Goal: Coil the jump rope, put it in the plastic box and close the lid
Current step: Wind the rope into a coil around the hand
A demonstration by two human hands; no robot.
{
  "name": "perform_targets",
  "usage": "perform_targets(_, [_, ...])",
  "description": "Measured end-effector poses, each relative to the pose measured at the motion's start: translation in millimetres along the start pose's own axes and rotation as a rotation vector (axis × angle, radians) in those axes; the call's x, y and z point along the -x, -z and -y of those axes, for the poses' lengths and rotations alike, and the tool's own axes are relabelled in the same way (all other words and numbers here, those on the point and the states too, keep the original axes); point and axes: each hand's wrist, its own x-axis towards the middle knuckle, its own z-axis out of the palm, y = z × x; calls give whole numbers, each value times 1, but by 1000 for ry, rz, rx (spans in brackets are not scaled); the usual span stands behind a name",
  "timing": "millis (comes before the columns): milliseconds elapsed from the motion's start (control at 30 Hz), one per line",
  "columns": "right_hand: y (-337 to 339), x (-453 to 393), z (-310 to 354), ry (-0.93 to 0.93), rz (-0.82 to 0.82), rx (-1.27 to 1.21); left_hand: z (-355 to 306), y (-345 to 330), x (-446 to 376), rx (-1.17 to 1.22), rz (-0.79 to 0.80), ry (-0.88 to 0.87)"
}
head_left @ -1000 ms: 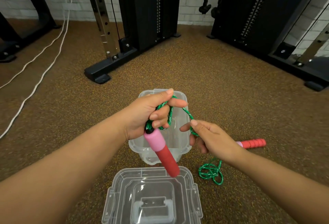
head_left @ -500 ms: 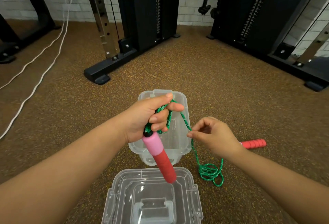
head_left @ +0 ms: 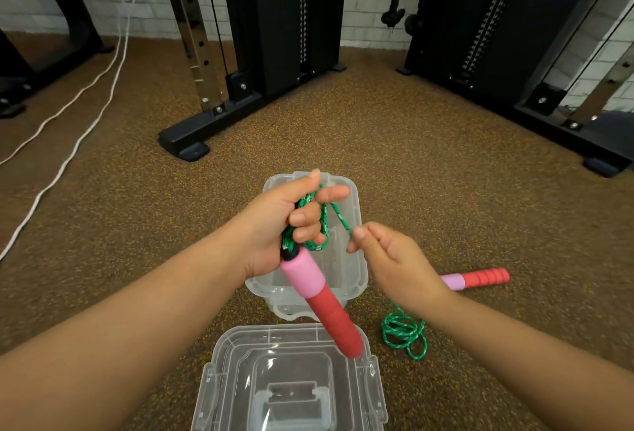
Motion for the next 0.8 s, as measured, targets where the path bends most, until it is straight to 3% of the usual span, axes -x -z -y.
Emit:
perform_targets(100, [-5,14,6,157,142,390,4,2,-6,55,-83,-18])
perform_targets(200, [-4,23,24,279,208,523,6,1,-7,49,-73,11])
perform_targets(300, [0,27,45,355,243,457,5,-2,-7,-48,-75,14])
perform_targets(400, [11,26,68,312,251,198,6,-2,-6,-176,-59,54])
perform_targets(533, [35,6,85,170,161,-100,5,-5,8,-495,128,66])
perform_targets(667, [46,-23,62,113,37,-55,0,-6,12,-474,298,58])
perform_targets(800, [24,-28,21,48,42,-58,-4,-5,11,-421,276,11])
